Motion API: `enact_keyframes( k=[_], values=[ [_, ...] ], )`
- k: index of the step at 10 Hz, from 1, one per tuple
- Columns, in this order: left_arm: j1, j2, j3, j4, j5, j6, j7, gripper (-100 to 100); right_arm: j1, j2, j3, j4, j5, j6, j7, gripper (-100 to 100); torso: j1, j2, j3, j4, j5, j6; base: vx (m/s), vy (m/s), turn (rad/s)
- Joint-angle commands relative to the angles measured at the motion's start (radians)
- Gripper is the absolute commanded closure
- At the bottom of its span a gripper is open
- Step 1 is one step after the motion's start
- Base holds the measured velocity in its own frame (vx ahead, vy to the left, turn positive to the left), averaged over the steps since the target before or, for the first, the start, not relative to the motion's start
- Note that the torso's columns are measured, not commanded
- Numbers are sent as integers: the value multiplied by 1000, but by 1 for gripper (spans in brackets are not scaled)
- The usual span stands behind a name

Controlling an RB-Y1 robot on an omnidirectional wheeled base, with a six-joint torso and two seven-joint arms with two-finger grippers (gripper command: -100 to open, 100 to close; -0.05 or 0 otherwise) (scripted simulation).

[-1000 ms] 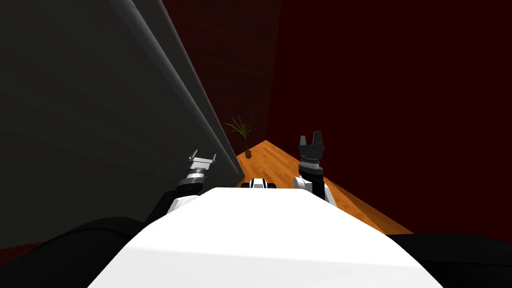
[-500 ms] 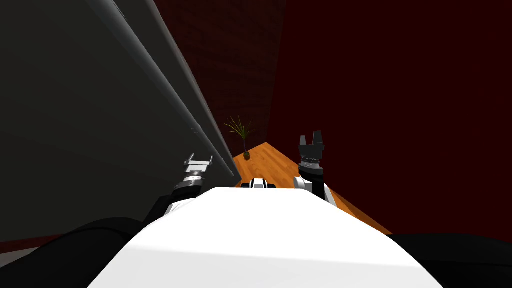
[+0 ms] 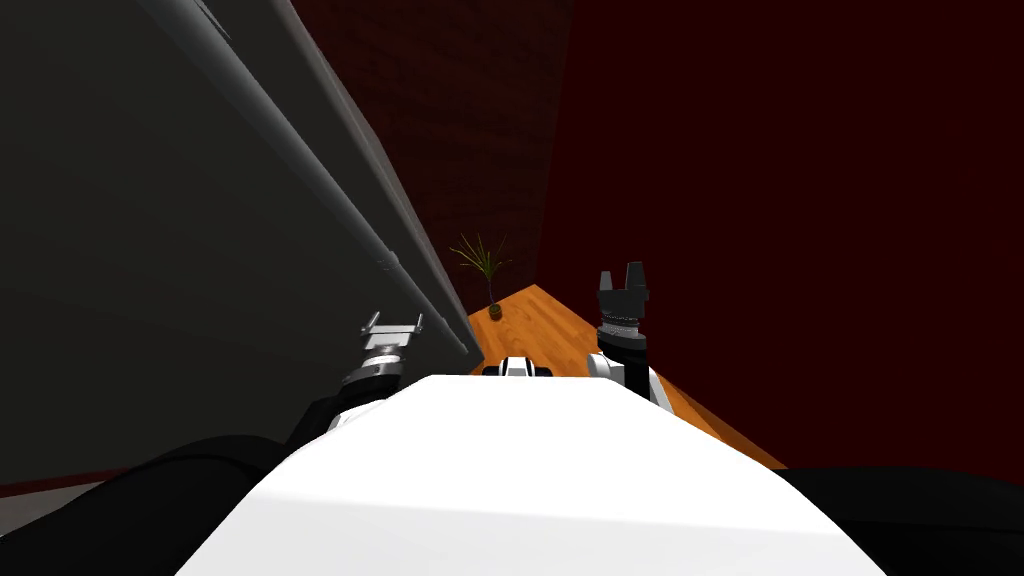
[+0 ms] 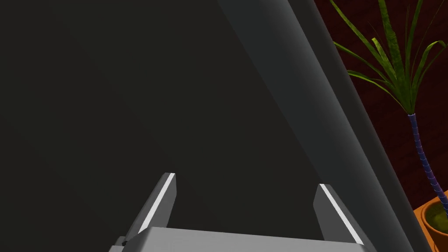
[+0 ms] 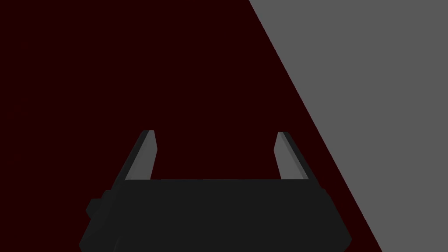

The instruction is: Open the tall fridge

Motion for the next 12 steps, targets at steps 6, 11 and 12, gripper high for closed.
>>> enact_keyframes(
  k=[6, 11, 12],
  values=[
    [-46, 80, -98, -4, -8, 31, -8, 100, -1, 0, 0, 0, 0, 0, 0, 0, 4, 7, 5, 2, 0, -5, -322, 49, -123],
    [-74, 116, -147, -14, -16, 62, -11, 100, -1, 0, 0, 0, 0, 0, 0, 0, 2, 7, 5, 3, 0, -5, -344, 76, -102],
    [-81, 142, -151, 18, -19, 65, -12, -100, 0, 0, 0, 0, 0, 0, 0, 0, 1, -4, -1, 0, -1, -6, 14, 23, -40]
  ],
)
